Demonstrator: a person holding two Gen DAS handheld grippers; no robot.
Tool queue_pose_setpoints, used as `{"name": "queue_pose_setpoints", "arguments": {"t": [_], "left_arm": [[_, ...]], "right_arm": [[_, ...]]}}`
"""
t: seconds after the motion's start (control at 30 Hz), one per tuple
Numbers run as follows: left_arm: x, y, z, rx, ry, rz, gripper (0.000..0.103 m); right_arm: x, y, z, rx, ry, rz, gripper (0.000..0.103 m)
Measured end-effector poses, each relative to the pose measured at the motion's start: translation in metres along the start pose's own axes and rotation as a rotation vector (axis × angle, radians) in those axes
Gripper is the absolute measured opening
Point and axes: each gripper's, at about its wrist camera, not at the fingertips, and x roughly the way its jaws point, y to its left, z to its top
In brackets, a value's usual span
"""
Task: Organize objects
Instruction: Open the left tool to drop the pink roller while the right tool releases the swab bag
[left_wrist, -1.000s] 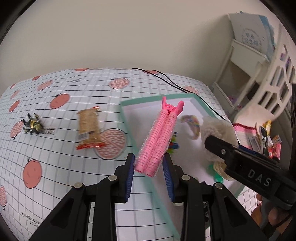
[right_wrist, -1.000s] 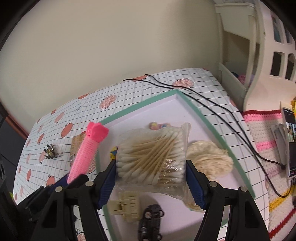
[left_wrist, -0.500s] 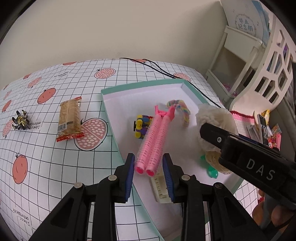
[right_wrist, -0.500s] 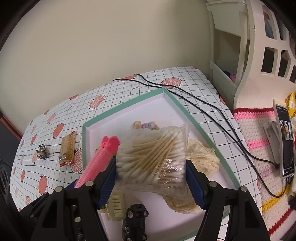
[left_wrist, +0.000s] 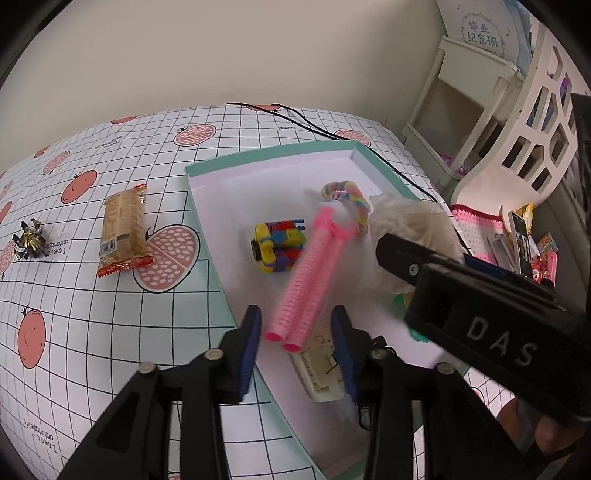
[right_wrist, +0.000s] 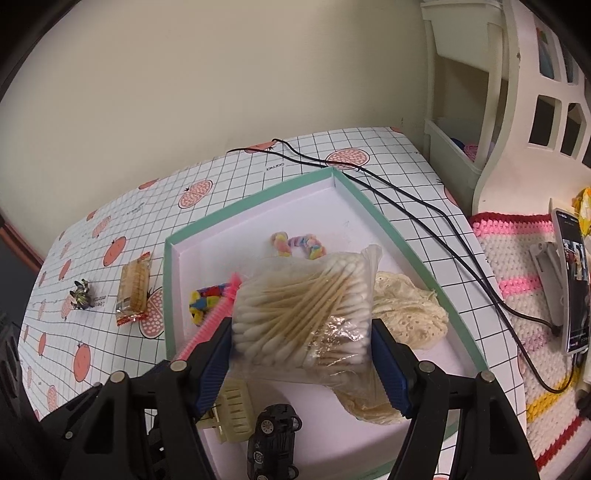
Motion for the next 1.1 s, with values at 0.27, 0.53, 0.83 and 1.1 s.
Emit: {"name": "queue_pose_setpoints", "arguments": {"t": [0.27, 0.53, 0.83, 1.1], "left_arm": [[-0.006, 0.002, 0.001, -0.004, -0.016, -0.023, 0.048], [-0.015, 0.006, 0.004, 0.027, -0.042, -0.005, 0.048], [-0.026, 0.022, 0.008, 0.020, -0.070, 0.028, 0.048], [-0.030, 0.040, 0.009, -0.029, -0.075, 0.076, 0.058]], "right_arm": [[0.002, 0.002, -0.001, -0.003, 0.010, 0.001, 0.075], [0.002, 0.003, -0.002, -0.015, 0.011, -0.016, 0.075], [-0.001, 0.004, -0.001, -0.019, 0.002, -0.015, 0.075], [0.000, 0.007, -0.002, -0.037, 0.005, -0.020, 0.076]]}}
